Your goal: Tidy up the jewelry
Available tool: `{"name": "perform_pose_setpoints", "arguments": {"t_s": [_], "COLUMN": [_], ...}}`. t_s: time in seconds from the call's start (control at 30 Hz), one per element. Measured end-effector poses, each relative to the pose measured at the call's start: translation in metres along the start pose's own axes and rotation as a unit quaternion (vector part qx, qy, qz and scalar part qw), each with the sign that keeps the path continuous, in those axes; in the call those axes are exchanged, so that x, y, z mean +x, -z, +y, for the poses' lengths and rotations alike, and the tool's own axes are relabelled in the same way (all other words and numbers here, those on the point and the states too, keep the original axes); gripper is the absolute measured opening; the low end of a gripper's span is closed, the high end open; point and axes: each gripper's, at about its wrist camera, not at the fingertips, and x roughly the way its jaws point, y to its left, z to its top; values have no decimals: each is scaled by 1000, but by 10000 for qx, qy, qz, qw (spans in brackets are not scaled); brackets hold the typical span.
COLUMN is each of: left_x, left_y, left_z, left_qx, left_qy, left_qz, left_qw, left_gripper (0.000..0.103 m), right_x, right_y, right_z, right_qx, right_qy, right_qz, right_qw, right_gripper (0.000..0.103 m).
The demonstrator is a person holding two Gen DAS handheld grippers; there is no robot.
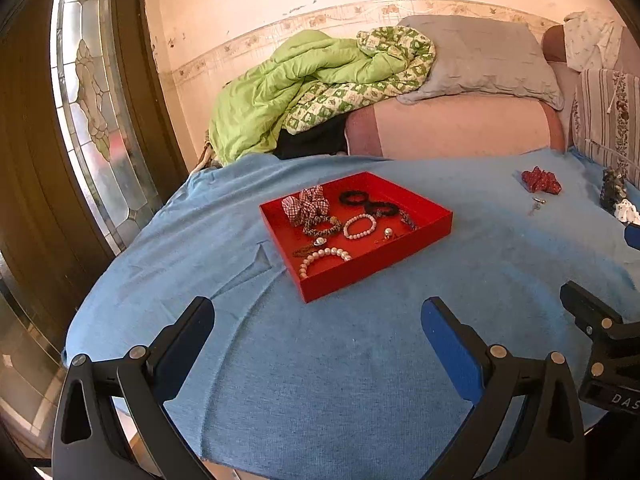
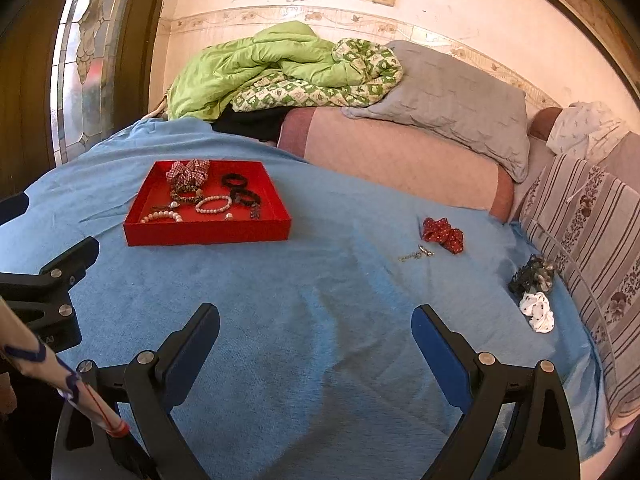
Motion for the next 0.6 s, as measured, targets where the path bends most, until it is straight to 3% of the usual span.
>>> {"name": "perform_pose_setpoints", "arguments": {"t_s": [0.6], "left_x": [7], "left_y": [0], "left_z": [8], "left_qx": [-199], "left_qy": [-87], "left_qz": [182], "left_qw": [9996], "left_gripper": [103], "right_x": [7], "right_y": [2], "right_z": [5], "right_qx": [-84], "right_qy": [-19], "right_qz": [130], "right_qw": [9999], "right_gripper": [99]}}
